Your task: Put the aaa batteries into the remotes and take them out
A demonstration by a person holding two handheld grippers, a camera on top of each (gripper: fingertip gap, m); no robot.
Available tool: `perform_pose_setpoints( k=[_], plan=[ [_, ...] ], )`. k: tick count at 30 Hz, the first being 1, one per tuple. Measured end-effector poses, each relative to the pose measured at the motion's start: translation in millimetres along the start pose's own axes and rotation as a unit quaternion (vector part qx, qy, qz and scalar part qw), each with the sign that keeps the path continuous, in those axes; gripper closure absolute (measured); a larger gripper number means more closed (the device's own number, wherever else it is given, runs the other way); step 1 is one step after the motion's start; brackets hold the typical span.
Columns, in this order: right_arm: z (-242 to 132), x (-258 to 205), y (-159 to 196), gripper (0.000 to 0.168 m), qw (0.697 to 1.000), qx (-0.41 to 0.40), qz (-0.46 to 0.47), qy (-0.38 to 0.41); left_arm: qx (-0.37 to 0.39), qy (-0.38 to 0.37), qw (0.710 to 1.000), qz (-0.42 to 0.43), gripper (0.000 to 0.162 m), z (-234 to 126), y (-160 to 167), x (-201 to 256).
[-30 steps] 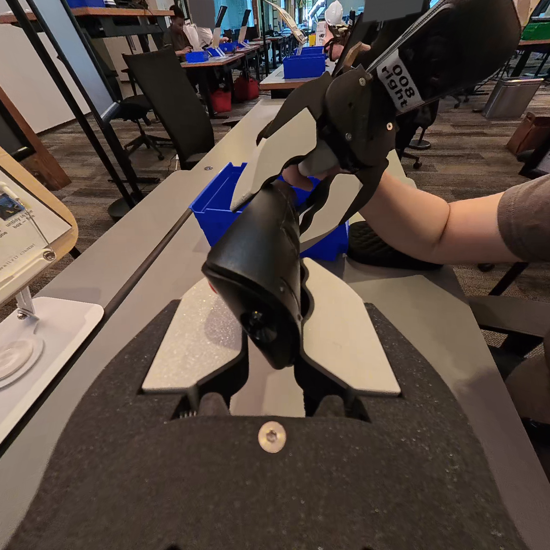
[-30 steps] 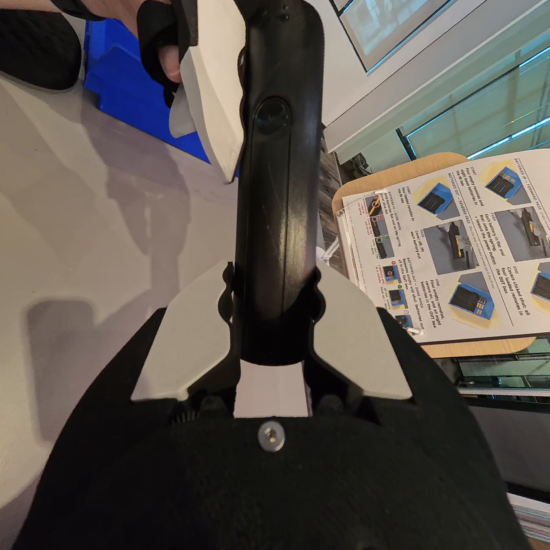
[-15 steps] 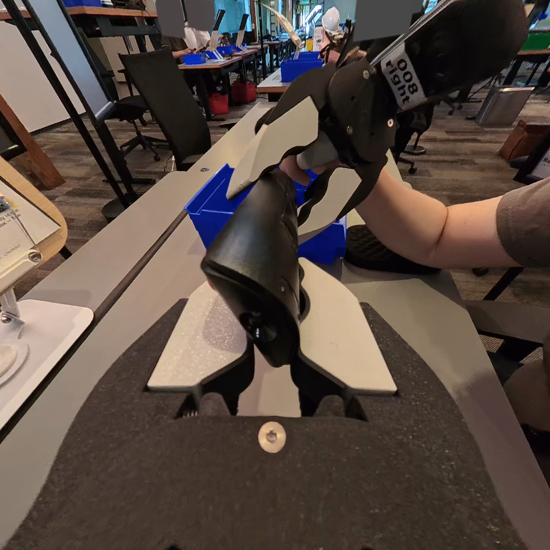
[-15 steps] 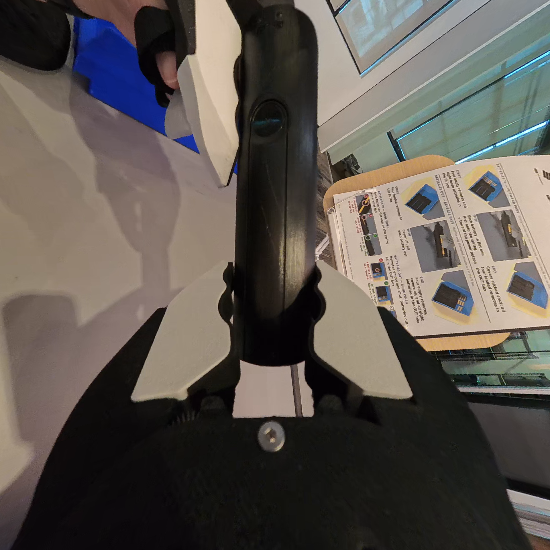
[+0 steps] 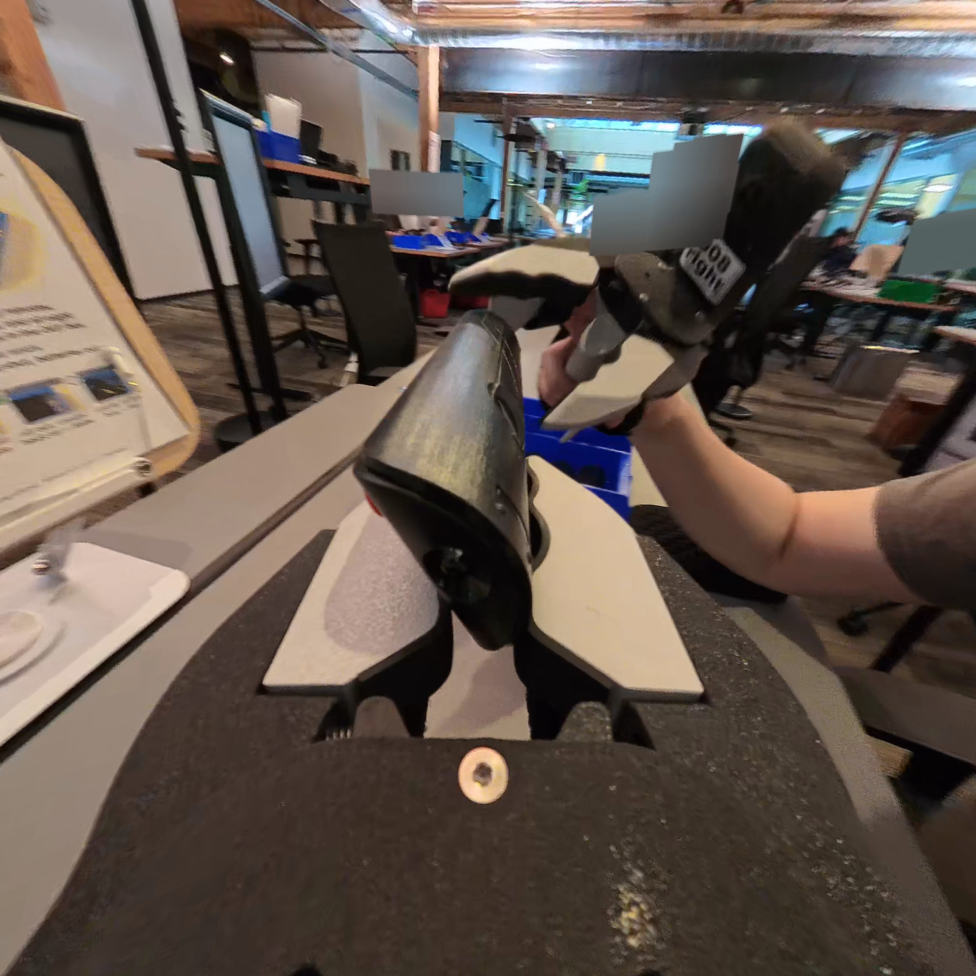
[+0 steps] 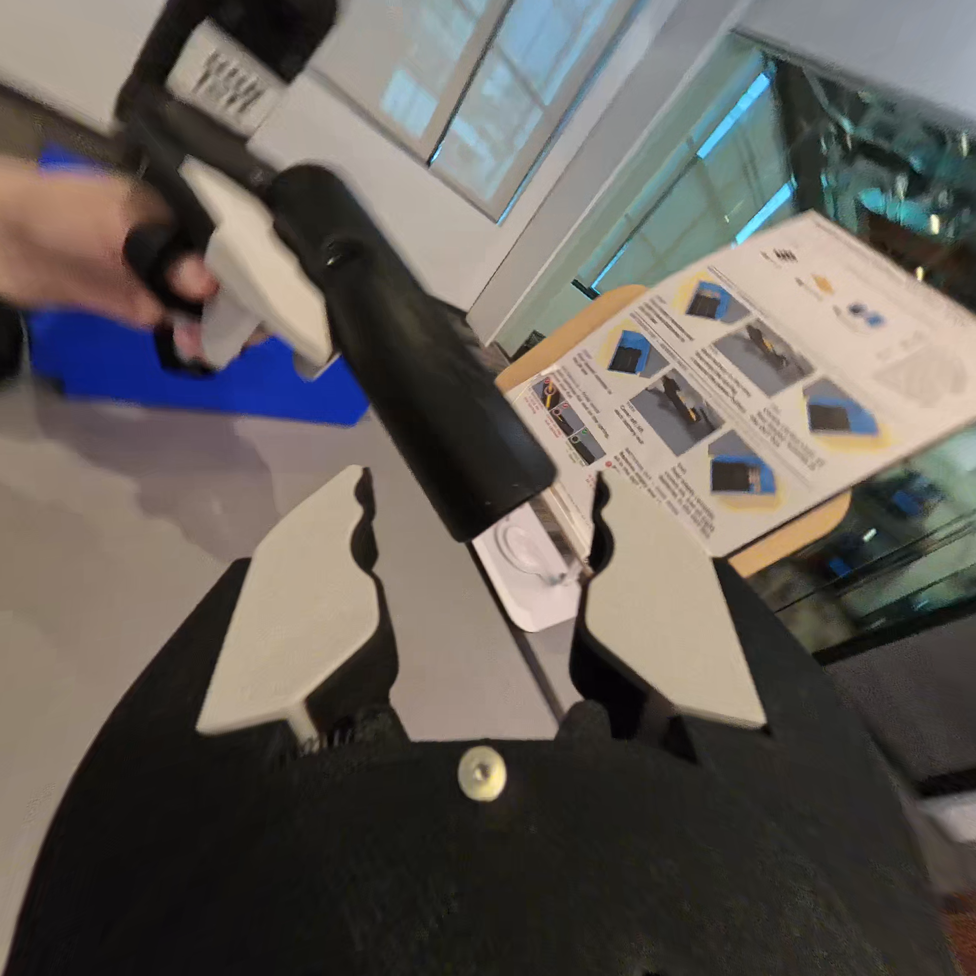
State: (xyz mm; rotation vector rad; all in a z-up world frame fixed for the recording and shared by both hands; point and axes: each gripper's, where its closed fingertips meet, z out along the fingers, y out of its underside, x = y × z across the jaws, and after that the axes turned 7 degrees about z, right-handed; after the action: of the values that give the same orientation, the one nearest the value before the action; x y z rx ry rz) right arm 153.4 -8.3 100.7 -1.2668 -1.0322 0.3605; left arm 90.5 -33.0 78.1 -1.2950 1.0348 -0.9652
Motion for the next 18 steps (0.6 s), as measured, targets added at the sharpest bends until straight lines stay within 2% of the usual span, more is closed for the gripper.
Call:
perform_pose_setpoints(
  k=[1, 3, 5, 11, 14, 18],
  plan=[
    [-0.8, 10.8, -4.6, 0.079, 0.998, 0.016, 0.060, 0.022, 0.004, -0.018, 1.000, 0.010, 0.138, -1.1, -1.6, -4.0],
    [-2.5, 28.1, -7.6, 0.078, 0.978, 0.048, 0.195, 0.058, 0.008, -0.072, 0.996, 0.047, 0.138, -3.3, -4.4, -13.5],
    [2.3, 27.2, -3.5, 0.073, 0.956, 0.059, 0.281, 0.057, -0.003, -0.121, 0.988, 0.095, 0.138, -2.9, -3.3, -18.9],
    [30.1, -0.9, 11.7, 0.048, 0.958, 0.033, 0.274, 0.079, -0.033, -0.177, 0.972, 0.152, 0.138, 16.1, 14.0, -13.8],
    [34.0, -5.6, 18.1, 0.042, 0.951, 0.026, 0.302, 0.066, -0.043, -0.195, 0.962, 0.184, 0.138, 22.1, 19.3, -9.5],
    [32.8, -5.7, 19.5, 0.046, 0.944, 0.033, 0.325, 0.052, -0.046, -0.196, 0.960, 0.192, 0.138, 22.7, 18.1, -6.6]
  ],
)
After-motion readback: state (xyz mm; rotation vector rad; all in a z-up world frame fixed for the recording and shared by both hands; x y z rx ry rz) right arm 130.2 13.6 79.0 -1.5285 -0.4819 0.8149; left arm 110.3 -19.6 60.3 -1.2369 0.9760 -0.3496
